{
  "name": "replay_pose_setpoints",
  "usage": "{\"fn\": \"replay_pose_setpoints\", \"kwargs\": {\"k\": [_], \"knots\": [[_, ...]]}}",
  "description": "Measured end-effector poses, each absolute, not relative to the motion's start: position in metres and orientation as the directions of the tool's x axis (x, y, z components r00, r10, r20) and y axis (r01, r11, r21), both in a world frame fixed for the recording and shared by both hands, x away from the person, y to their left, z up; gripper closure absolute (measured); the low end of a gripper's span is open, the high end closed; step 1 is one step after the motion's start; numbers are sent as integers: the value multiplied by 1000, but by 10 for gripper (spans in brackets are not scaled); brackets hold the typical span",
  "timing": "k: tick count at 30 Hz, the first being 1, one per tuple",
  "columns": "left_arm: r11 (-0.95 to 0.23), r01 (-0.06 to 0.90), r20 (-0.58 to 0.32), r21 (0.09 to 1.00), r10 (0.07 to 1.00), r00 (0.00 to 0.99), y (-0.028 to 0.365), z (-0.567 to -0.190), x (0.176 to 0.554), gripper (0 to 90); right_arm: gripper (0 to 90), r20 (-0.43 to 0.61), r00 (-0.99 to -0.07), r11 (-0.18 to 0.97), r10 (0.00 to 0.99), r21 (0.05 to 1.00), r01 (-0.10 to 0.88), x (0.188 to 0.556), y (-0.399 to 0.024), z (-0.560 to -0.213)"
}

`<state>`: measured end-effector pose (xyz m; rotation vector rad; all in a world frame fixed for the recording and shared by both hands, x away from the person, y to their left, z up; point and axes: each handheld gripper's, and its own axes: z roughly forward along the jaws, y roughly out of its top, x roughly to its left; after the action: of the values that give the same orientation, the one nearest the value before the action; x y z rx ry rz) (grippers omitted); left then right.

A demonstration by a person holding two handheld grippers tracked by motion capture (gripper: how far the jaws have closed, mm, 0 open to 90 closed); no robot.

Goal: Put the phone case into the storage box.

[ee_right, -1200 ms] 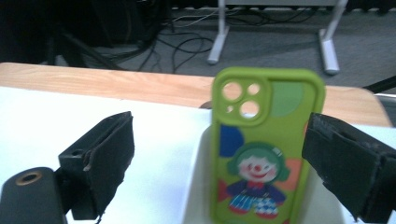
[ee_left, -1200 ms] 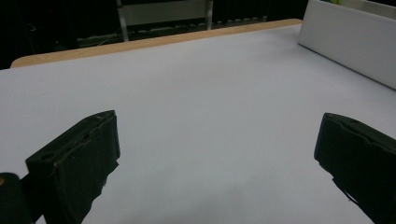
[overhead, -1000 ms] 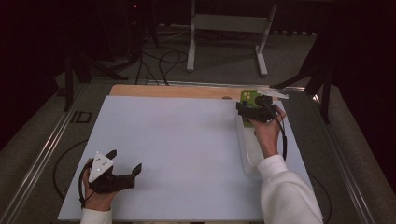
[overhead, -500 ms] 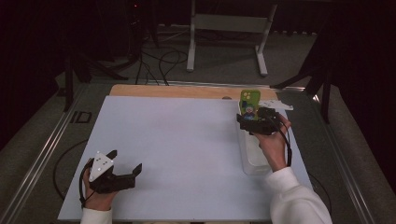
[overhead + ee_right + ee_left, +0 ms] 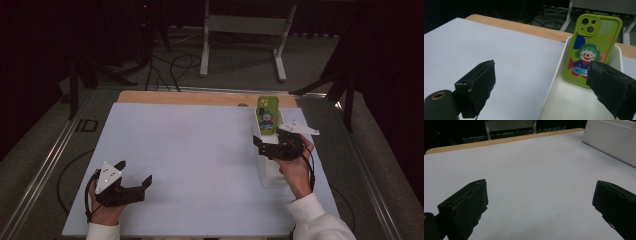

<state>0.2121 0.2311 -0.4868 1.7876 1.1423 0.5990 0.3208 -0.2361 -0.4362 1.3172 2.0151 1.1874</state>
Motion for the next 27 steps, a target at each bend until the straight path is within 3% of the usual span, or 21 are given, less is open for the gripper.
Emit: {"fn": "replay_pose_setpoints", "kwargs": {"k": [27], "knots": [[-178,452,-61,874,882,467,231,-486,212,10,90,82,-537,171,839,899,403,244,-229,-456]]}}
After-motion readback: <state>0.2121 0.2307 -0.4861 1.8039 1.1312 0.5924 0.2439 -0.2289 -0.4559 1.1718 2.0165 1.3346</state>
